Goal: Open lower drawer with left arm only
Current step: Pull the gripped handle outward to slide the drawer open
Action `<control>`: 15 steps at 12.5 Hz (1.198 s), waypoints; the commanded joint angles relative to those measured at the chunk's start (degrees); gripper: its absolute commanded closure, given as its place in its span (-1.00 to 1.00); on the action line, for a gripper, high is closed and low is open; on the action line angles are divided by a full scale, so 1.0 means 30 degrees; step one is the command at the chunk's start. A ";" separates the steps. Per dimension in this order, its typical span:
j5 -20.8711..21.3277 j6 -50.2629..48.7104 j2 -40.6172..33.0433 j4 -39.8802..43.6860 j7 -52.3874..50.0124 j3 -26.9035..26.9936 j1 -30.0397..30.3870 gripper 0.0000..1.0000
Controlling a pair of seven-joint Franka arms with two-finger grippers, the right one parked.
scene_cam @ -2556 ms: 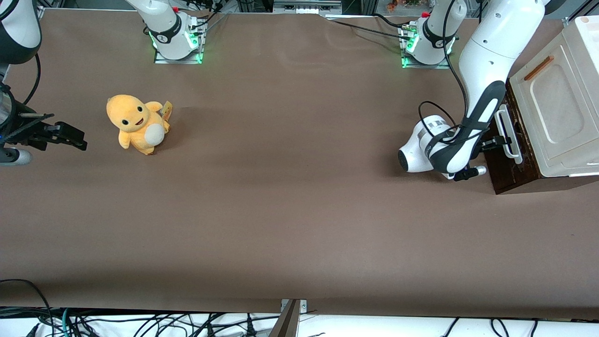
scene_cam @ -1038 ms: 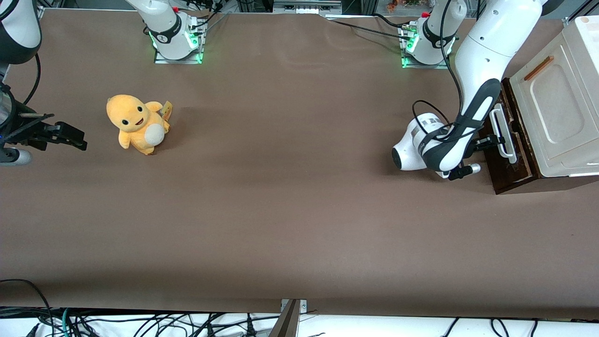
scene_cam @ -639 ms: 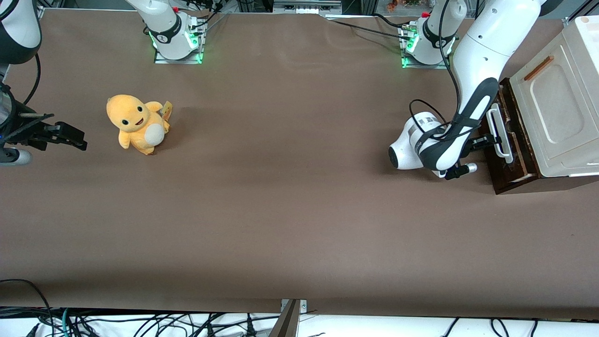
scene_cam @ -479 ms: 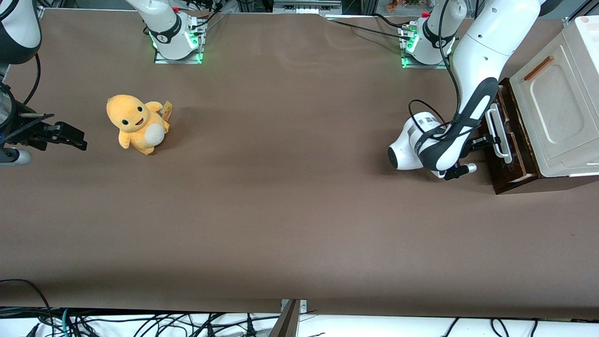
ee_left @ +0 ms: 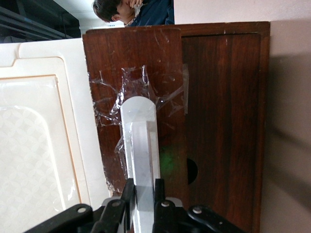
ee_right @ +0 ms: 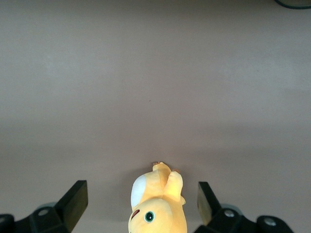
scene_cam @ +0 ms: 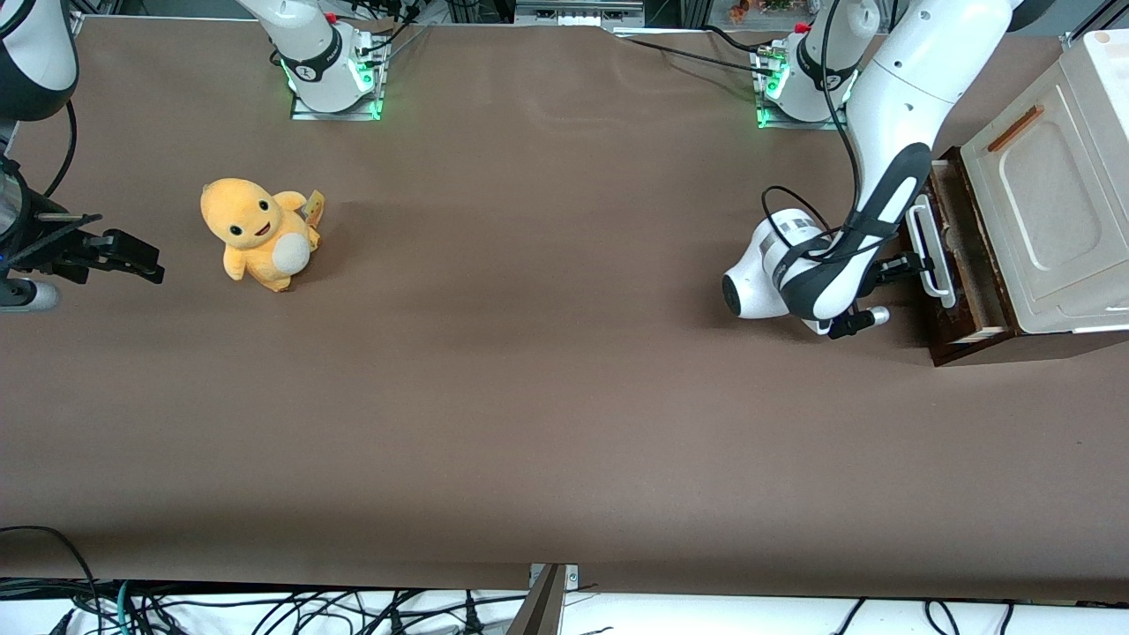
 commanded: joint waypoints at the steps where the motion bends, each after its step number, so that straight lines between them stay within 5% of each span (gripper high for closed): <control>1: -0.0842 -0.1438 -0.0462 0.0676 0.0592 -0.0166 -0.0678 0.63; 15: -0.2248 -0.1967 -0.0403 0.1526 0.0534 -0.0312 -0.1645 0.63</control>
